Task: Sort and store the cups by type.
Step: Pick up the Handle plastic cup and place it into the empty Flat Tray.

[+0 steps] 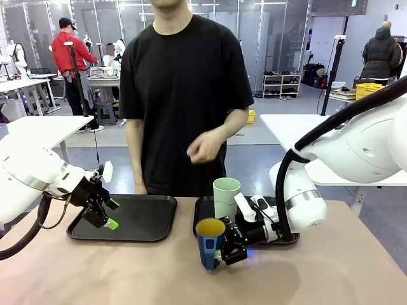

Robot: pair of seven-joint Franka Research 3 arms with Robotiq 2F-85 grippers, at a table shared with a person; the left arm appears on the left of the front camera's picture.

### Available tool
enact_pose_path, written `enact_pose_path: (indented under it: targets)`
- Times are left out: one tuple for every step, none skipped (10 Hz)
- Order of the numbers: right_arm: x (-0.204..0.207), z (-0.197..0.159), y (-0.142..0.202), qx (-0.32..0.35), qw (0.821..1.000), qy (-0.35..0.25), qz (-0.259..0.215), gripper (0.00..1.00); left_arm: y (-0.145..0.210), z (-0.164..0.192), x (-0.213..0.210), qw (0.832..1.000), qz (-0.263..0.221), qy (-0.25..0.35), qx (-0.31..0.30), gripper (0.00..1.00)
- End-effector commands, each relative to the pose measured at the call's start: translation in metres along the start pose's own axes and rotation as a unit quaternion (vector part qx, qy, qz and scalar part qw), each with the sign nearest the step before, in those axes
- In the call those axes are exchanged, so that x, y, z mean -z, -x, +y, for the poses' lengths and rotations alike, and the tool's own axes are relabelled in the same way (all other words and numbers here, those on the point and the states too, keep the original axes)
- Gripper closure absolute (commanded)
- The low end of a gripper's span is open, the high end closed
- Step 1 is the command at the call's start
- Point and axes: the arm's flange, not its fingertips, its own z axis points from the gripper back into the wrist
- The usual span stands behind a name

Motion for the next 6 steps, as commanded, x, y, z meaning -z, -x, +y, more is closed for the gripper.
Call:
enact_pose_path:
  targets:
    - [0.006,0.017,-0.02,-0.018,1.0,0.02,0.012,0.56,-0.001,0.001,-0.001,1.0,-0.001,-0.002,0.004,0.0]
    - [0.007,0.018,-0.027,-0.024,0.999,0.021,0.013,0.64,-0.001,0.001,-0.001,1.0,-0.001,-0.002,0.004,0.0]
    - [0.007,0.019,-0.034,-0.025,0.999,0.025,0.016,0.64,-0.001,0.001,-0.001,1.0,-0.001,-0.002,0.004,0.0]
    - [0.007,0.019,-0.038,-0.026,0.999,0.025,0.019,0.64,-0.001,0.001,-0.001,1.0,-0.001,-0.002,0.004,0.0]
    - [0.005,0.021,-0.044,-0.025,0.999,0.012,0.02,0.64,-0.001,0.001,-0.001,1.0,-0.001,-0.002,0.004,0.0]
    - [0.002,0.015,-0.033,-0.019,1.0,0.009,0.013,0.64,-0.001,0.001,-0.001,1.0,-0.001,-0.002,0.004,0.0]
